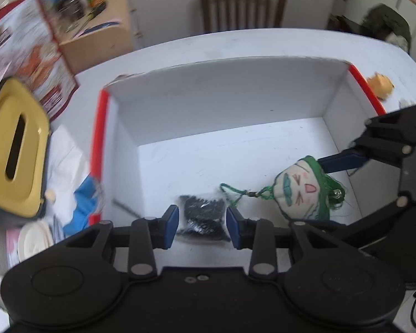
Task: Organize objects
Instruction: 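Lower both held items into the red box and open both grippers, then withdraw both grippers from the box back toward the item pile, then grasp the teal sharpener with the right gripper while the left grasps the crystal bag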
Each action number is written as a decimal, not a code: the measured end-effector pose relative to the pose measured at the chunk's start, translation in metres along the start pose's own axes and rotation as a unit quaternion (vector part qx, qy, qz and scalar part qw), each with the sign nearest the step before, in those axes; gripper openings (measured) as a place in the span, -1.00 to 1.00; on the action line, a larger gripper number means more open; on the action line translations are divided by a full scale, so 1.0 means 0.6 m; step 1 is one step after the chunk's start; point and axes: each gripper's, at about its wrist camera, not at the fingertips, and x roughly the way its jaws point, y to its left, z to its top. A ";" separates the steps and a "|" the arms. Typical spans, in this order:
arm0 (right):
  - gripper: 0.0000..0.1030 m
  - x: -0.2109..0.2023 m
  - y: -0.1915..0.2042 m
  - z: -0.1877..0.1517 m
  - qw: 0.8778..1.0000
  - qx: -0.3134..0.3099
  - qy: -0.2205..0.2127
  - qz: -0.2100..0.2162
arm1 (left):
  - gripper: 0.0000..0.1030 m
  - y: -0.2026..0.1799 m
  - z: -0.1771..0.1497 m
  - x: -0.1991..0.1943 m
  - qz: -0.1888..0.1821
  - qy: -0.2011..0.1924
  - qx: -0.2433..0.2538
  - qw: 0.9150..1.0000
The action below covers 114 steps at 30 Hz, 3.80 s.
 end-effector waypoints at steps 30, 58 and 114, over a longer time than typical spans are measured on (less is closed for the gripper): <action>0.35 -0.125 -0.039 -0.038 0.995 0.065 -0.065 0.039 | -0.07 -0.025 -0.006 -0.055 -0.018 -0.013 -0.025 0.999; 0.52 -0.353 -0.103 -0.198 0.976 0.122 -0.180 0.027 | 0.54 -0.179 -0.028 -0.223 -0.024 -0.101 -0.013 0.994; 0.63 -0.201 -0.350 -0.588 0.993 0.075 -0.091 0.004 | 0.99 -0.591 -0.003 -0.037 -0.073 -0.020 -0.102 0.992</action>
